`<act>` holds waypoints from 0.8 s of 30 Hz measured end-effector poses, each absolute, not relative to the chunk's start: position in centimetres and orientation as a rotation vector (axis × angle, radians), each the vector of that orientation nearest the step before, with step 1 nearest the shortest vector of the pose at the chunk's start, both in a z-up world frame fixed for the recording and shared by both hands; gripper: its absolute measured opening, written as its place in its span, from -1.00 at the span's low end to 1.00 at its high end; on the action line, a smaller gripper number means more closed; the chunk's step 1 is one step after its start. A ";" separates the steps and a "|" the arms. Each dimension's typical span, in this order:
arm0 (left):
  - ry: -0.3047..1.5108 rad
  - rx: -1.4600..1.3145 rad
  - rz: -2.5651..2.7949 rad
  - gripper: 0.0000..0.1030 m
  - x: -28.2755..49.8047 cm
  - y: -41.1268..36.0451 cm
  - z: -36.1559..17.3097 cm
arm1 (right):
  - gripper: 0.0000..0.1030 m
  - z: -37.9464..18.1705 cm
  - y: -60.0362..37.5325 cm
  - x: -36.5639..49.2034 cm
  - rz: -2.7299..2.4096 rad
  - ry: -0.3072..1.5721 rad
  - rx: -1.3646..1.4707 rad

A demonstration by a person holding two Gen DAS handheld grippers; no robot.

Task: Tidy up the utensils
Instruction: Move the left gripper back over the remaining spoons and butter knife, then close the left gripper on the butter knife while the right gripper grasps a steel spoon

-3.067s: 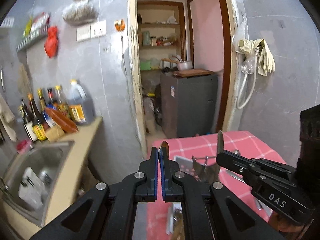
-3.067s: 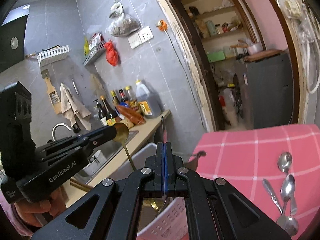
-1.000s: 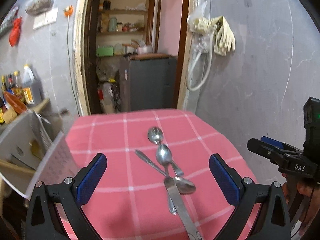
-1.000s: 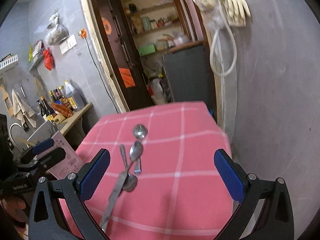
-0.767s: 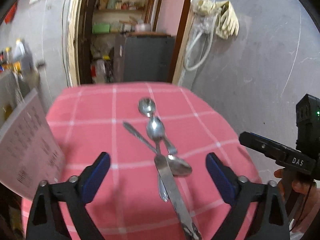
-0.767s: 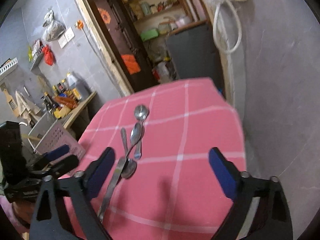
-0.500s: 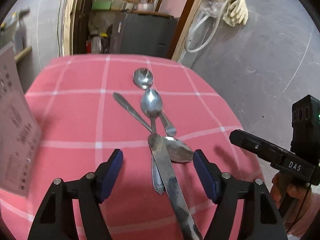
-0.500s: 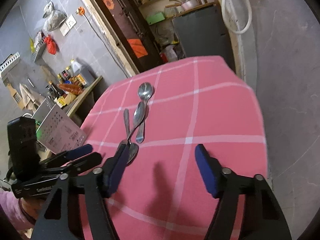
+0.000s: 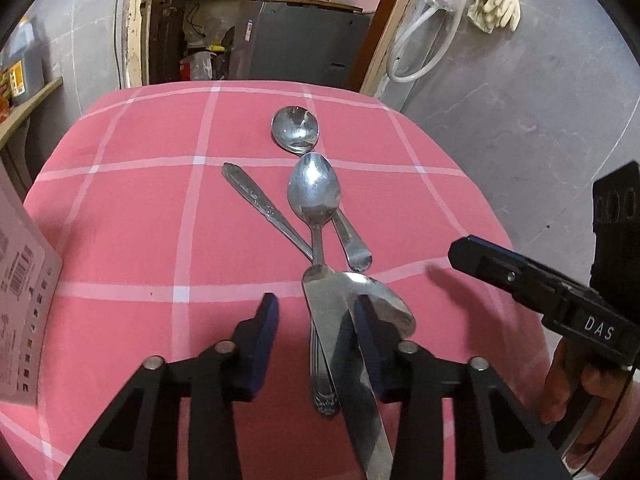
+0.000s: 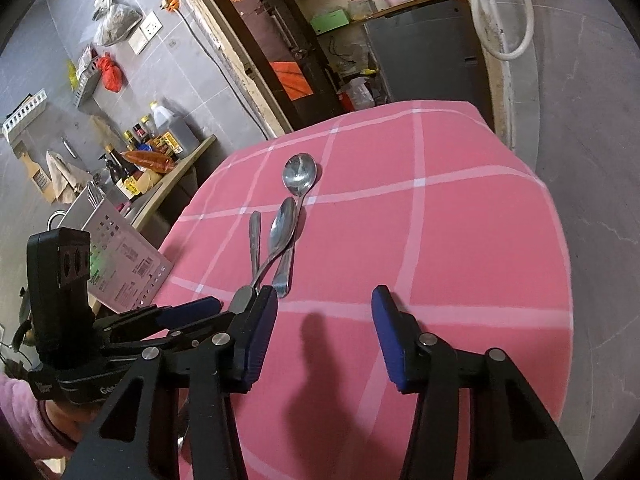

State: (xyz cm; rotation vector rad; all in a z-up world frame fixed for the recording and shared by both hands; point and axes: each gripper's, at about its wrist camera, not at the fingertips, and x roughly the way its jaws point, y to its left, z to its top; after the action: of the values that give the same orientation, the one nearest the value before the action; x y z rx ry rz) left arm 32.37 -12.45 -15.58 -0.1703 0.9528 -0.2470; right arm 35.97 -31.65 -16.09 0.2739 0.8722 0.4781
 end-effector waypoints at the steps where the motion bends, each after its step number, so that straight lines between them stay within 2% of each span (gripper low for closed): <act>1: 0.959 -0.176 -0.253 -0.53 32.6 -12.4 -15.6 | -0.14 -16.1 -31.6 36.2 0.483 0.876 0.272; 3: 0.968 -0.202 -0.258 -0.56 33.1 -12.1 -15.6 | -0.24 -16.3 -31.3 37.1 0.495 0.893 0.260; 7: 0.983 -0.251 -0.257 -0.61 33.7 -11.6 -15.7 | -0.26 -16.8 -30.6 38.9 0.530 0.934 0.263; 8: 0.981 -0.270 -0.252 -0.81 33.8 -11.3 -15.6 | -0.26 -16.9 -30.4 39.3 0.536 0.943 0.259; 12: 0.985 -0.292 -0.212 -0.96 34.6 -10.3 -15.5 | -0.28 -17.2 -29.0 41.2 0.569 0.977 0.227; 20: 1.004 -0.402 -0.213 -0.97 35.3 -8.2 -16.2 | -0.28 -17.6 -26.2 44.6 0.650 1.009 0.215; 24: 1.010 -0.452 -0.257 -0.97 34.7 -7.8 -16.2 | -0.39 -17.7 -24.9 45.8 0.693 1.019 0.198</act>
State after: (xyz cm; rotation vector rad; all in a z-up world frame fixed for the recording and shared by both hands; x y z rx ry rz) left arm 34.70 -7.78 -16.18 -0.4516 1.0105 -0.2566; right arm 45.78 -24.93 -17.70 0.1979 1.0186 0.6929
